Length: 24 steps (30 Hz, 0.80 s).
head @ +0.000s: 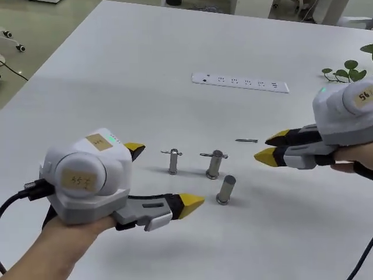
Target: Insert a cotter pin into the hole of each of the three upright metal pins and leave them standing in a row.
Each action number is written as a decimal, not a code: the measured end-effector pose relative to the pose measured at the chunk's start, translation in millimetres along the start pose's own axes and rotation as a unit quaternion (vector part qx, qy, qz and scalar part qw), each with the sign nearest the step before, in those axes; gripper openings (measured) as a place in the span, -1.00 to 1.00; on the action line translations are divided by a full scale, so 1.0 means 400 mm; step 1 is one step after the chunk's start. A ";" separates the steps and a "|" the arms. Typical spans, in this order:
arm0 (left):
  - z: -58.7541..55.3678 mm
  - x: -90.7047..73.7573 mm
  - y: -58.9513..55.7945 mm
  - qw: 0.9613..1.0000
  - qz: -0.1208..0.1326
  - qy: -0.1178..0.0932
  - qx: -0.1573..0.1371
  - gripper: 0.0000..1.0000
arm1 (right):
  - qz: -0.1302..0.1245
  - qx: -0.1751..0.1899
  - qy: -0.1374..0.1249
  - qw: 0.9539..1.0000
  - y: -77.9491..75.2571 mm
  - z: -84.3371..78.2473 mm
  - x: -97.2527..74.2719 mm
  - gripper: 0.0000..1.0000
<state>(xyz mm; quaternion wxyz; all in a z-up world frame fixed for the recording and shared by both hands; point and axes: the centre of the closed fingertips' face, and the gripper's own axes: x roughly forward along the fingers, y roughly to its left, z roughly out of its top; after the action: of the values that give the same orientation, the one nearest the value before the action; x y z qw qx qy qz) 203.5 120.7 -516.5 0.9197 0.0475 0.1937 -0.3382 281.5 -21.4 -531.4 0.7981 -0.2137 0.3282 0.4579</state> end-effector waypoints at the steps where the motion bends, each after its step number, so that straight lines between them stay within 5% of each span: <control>1: 0.000 0.000 0.001 1.000 0.000 0.000 -0.001 0.66 | 0.000 -0.002 0.002 1.000 -0.007 0.002 0.004 -0.58; 18: -0.004 0.002 0.005 1.000 0.004 0.000 -0.014 0.65 | 0.009 -0.034 0.077 0.996 -0.159 -0.046 0.123 -0.71; 24: -0.008 0.002 0.004 1.000 0.005 0.002 -0.017 0.64 | 0.014 -0.028 0.090 0.995 -0.185 -0.072 0.159 -0.79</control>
<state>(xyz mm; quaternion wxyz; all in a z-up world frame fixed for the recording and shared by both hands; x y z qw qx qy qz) 204.0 122.0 -520.0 0.9214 0.0338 0.2013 -0.3306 359.9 -38.5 -594.0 0.7527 -0.2719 0.3886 0.4566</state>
